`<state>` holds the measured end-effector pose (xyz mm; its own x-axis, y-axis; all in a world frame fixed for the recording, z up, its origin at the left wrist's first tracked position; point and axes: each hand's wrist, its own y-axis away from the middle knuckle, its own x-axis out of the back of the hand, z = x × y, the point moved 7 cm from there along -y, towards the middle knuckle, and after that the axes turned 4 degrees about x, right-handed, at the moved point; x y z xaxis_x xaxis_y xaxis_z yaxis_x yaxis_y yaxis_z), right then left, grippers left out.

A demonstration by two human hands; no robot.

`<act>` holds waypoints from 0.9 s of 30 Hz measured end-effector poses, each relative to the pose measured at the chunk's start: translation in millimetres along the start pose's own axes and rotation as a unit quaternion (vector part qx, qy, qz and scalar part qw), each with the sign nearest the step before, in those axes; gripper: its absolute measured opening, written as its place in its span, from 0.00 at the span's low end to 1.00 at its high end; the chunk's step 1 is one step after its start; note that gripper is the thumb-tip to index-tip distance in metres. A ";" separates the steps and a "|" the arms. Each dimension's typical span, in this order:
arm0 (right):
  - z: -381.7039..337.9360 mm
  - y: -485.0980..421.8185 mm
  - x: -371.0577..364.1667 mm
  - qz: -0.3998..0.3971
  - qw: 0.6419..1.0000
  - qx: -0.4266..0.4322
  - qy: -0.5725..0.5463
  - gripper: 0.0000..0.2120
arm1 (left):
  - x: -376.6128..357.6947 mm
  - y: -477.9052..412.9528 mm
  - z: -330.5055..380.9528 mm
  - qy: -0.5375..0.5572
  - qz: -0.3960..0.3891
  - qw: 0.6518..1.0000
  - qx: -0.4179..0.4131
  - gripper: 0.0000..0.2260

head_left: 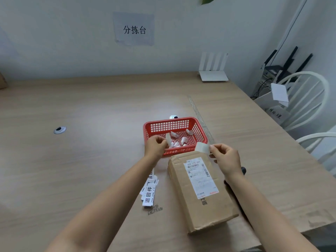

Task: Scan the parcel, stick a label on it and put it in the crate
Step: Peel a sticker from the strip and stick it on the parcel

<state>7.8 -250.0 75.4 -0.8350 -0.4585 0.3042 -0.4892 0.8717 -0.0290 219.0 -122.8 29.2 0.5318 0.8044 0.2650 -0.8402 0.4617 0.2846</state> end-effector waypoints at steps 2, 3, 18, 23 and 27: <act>2.5 0.1 -3.2 -0.006 1.000 -0.004 0.003 0.09 | -8.9 -19.2 9.2 -0.049 0.009 0.999 -0.012 0.07; 3.9 0.1 -4.5 -0.008 1.000 -0.007 0.002 0.10 | -12.8 -28.7 14.5 -0.064 0.015 0.998 -0.019 0.06; 23.4 -8.8 -27.4 -0.036 0.999 -0.028 0.024 0.10 | -22.6 -82.4 2.4 -0.142 0.023 0.990 0.002 0.07; 16.4 -9.6 -28.8 0.012 0.994 0.026 0.105 0.05 | -40.1 -25.8 0.2 -0.073 -0.064 0.995 -0.026 0.06; 2.5 -5.0 -39.3 0.028 0.983 0.082 0.159 0.07 | -58.7 21.0 5.4 0.035 -0.188 0.981 -0.006 0.09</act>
<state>42.4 -236.8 61.2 -0.7533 -0.3105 0.5797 -0.5002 0.8428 -0.1985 170.7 -162.3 24.6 0.7967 0.5992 0.0785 -0.5867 0.7357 0.3383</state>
